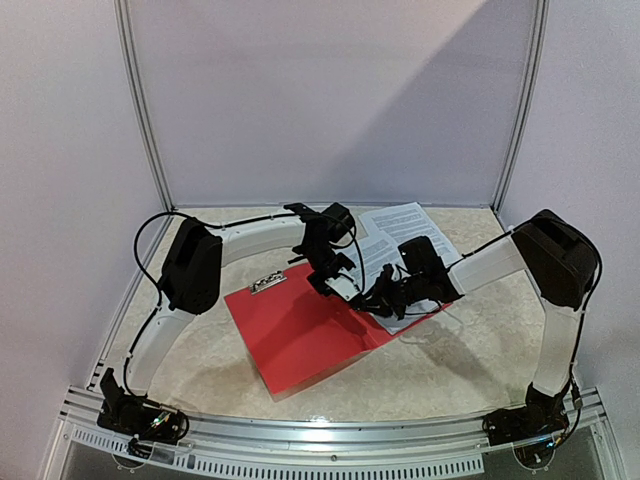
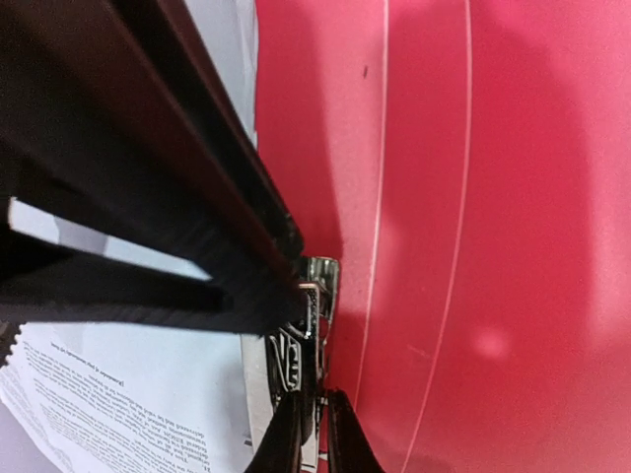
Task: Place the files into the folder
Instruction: Clamp the file and folder with some files.
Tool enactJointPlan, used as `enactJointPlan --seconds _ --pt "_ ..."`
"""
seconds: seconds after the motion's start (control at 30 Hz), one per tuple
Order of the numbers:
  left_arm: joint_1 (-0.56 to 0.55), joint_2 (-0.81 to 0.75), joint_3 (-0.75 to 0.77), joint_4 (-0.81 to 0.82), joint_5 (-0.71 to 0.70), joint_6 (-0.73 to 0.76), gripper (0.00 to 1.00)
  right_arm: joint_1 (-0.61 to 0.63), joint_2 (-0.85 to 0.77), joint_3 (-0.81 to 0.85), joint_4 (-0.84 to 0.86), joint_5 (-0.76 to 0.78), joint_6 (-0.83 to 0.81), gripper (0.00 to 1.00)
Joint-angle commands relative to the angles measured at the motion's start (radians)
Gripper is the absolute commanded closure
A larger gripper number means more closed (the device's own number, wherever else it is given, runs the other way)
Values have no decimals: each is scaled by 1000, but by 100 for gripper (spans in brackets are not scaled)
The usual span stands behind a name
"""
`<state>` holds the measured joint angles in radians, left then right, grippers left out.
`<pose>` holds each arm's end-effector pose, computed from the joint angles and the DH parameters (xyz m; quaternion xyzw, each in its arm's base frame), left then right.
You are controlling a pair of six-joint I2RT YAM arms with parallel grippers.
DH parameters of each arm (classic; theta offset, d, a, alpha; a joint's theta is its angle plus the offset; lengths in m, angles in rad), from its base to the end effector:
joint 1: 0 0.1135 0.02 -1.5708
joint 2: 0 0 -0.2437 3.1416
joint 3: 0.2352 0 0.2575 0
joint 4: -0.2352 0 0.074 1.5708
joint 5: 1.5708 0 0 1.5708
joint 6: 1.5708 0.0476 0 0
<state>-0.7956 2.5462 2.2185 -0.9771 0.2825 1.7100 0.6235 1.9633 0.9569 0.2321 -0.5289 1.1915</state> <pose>0.3472 -0.3733 0.1109 0.9379 0.2891 -0.0673 0.1794 0.2946 0.2415 0.0787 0.1520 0.8825 0.4433 0.0406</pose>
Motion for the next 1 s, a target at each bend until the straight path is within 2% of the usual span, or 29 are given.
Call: enactJointPlan --seconds 0.0,0.13,0.4,0.97 --pt "-15 80 -28 -121 -35 7 100 6 40 26 -36 15 -23 89" --pt "-14 79 -27 -121 -34 9 100 10 46 29 -34 0 -23 95" --pt "-14 78 -28 -125 -38 10 100 16 47 20 -31 -11 -19 99" --pt "-14 80 -25 -129 -46 5 100 16 73 -6 -81 24 -49 99"
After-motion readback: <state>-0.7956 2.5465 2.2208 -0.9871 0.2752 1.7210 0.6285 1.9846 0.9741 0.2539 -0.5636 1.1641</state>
